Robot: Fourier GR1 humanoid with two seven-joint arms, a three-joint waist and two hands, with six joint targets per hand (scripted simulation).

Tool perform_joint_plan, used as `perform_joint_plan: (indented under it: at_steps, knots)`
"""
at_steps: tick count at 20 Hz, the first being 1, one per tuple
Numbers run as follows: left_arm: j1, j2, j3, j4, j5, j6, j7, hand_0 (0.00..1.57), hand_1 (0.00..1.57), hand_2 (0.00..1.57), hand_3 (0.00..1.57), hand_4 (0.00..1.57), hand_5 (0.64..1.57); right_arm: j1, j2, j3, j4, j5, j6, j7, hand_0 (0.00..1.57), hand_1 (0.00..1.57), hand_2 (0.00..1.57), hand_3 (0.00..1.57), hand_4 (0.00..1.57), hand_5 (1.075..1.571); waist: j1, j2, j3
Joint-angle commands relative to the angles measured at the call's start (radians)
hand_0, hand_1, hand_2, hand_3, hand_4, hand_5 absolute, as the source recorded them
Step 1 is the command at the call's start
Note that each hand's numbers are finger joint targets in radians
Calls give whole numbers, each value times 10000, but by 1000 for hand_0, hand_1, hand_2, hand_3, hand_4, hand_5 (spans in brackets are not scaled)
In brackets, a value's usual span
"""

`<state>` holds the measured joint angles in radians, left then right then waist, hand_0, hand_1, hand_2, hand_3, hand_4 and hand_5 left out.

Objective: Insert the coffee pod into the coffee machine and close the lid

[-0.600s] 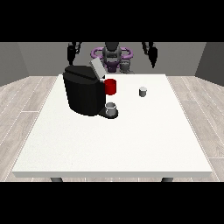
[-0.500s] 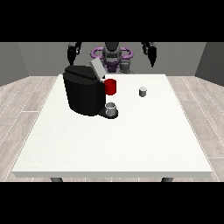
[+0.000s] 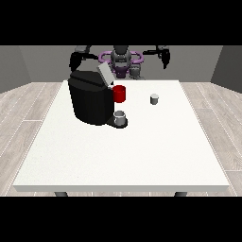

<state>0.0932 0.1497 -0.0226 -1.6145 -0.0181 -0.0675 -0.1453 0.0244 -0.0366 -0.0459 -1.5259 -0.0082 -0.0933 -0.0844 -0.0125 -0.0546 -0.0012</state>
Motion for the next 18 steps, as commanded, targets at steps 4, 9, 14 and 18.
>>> perform_joint_plan:
  at_steps: [4, 9, 14, 18]
  knots:
    - [-1014, 1333, 855, 919, -298, -701, 333, 0, 0, 0, 0, 0, 1571, -25, 67, -193, 7, -285, 98, -542, 0, 0, 0, 0, 169, 1571, -365, 574, 13]
    - [-2668, 1230, 1270, 2543, -195, -559, 1035, 0, 0, 0, 0, 0, 1571, -378, 249, 383, -444, -79, 138, -180, 0, 0, 0, 0, 168, 1571, -1114, 1153, 10]
    - [-3208, 1536, 1198, 3853, -923, -574, 856, 0, 0, 0, 0, 0, 1571, -1008, 301, 475, -449, 207, -215, -124, 0, 0, 0, 0, 233, 1571, -1045, 1531, 9]
    - [-3975, 1941, 1743, 5369, -1047, -554, 353, 0, 0, 0, 0, 0, 1571, -1212, 286, 506, -677, 23, -140, 485, 0, 0, 0, 0, 259, 1571, -1275, 1877, 7]
